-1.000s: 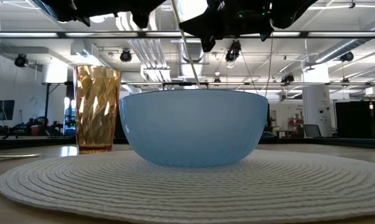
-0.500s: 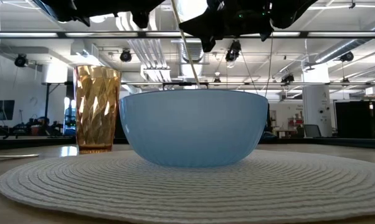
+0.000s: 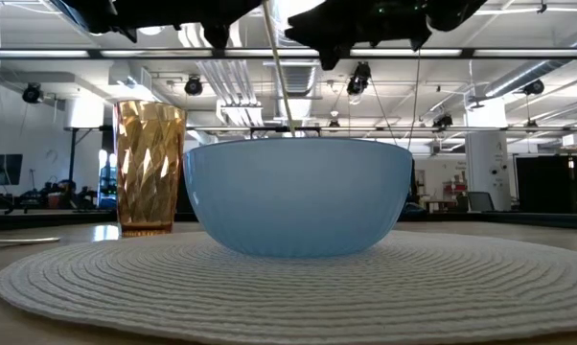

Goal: Pick & Place Utensil
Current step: Put the yellow straw into the yellow glass to the top right of the white mat

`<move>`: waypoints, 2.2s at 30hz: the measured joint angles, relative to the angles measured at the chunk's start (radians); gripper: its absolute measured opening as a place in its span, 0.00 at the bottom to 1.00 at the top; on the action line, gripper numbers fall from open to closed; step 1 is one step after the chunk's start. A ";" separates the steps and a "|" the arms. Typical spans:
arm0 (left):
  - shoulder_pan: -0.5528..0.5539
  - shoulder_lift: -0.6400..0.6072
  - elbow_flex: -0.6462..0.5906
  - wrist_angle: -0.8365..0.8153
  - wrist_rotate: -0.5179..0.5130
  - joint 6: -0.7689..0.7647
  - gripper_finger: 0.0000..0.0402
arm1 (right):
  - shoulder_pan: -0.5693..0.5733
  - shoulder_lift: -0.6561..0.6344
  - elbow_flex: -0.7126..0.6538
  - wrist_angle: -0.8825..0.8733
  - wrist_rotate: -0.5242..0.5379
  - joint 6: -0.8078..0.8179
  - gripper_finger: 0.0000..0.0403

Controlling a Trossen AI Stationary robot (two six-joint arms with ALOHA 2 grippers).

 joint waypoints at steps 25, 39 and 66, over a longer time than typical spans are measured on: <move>0.003 -0.120 0.536 -0.835 -0.065 0.052 0.00 | -0.015 -0.267 -0.019 -0.394 0.004 -0.165 0.37; 0.003 -0.218 0.596 -1.025 -0.113 0.057 0.00 | -0.018 -0.262 -0.051 -0.393 0.010 -0.174 0.35; -0.054 -0.399 0.274 -0.960 -0.094 -0.004 0.00 | -0.018 -0.262 -0.051 -0.398 0.013 -0.171 0.36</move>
